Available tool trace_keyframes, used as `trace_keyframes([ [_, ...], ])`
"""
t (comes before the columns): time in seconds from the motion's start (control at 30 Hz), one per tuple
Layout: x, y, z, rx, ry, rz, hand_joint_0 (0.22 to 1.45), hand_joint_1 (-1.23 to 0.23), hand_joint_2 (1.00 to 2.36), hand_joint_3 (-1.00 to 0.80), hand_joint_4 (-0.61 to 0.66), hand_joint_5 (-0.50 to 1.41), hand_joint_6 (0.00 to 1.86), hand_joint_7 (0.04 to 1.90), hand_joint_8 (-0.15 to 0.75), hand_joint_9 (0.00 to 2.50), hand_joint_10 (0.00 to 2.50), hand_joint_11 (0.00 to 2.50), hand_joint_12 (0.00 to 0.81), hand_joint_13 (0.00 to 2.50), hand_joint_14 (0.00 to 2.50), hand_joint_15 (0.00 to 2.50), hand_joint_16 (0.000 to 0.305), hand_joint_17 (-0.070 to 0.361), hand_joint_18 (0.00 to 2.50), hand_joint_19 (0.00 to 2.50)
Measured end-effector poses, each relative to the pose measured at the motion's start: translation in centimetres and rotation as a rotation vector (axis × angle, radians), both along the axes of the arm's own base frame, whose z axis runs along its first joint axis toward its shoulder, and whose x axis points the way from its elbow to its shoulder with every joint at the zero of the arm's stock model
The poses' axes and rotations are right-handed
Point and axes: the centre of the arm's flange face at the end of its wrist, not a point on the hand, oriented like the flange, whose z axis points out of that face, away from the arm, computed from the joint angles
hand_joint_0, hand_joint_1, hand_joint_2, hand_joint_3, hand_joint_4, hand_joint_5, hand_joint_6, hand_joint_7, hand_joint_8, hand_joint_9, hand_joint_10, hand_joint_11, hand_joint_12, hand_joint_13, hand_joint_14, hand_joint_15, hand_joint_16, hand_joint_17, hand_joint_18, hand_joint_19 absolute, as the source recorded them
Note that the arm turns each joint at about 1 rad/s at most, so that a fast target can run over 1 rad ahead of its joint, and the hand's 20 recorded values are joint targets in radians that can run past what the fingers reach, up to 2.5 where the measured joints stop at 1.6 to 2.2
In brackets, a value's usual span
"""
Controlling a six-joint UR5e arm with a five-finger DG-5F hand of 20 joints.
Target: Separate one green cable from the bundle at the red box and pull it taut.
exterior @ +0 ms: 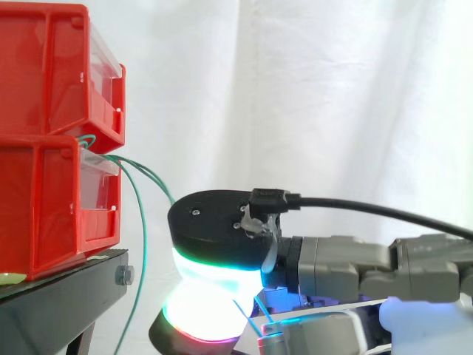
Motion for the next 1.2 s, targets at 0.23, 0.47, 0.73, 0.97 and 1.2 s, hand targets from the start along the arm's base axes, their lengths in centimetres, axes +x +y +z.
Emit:
trace_keyframes([
  [0.23,-0.05,0.02,-0.08,-0.001,0.002,0.001,0.41,-0.68,1.0,-0.5,0.18,-0.09,0.89,1.22,0.377,1.72,0.01,1.67,0.447,1.59,0.0,1.54,0.071,0.16,1.12,0.99],
  [0.47,-0.07,-0.02,-0.13,-0.002,0.003,0.0,0.47,-0.36,1.0,-0.5,0.08,-0.02,0.87,1.21,0.295,1.98,0.02,1.71,0.403,1.7,0.0,1.58,0.061,0.138,1.2,1.06],
  [0.73,-0.13,-0.06,-0.21,-0.003,0.007,-0.001,0.59,-0.54,1.02,-0.28,0.1,-0.01,0.88,1.21,0.271,2.04,0.02,1.75,0.359,1.74,0.0,1.62,0.054,0.122,1.21,1.11],
  [0.97,-0.21,-0.1,-0.26,-0.007,0.014,-0.001,0.57,-0.73,1.01,-0.06,0.11,-0.02,0.86,1.3,0.346,2.04,0.02,1.73,0.462,1.77,0.0,1.57,0.074,0.166,1.32,0.96],
  [1.2,-0.33,-0.15,-0.31,-0.013,0.026,0.001,0.56,-0.75,1.0,0.03,0.21,-0.11,0.87,1.23,0.407,1.72,0.01,1.72,0.485,1.61,0.0,1.53,0.082,0.183,1.17,0.93],
])
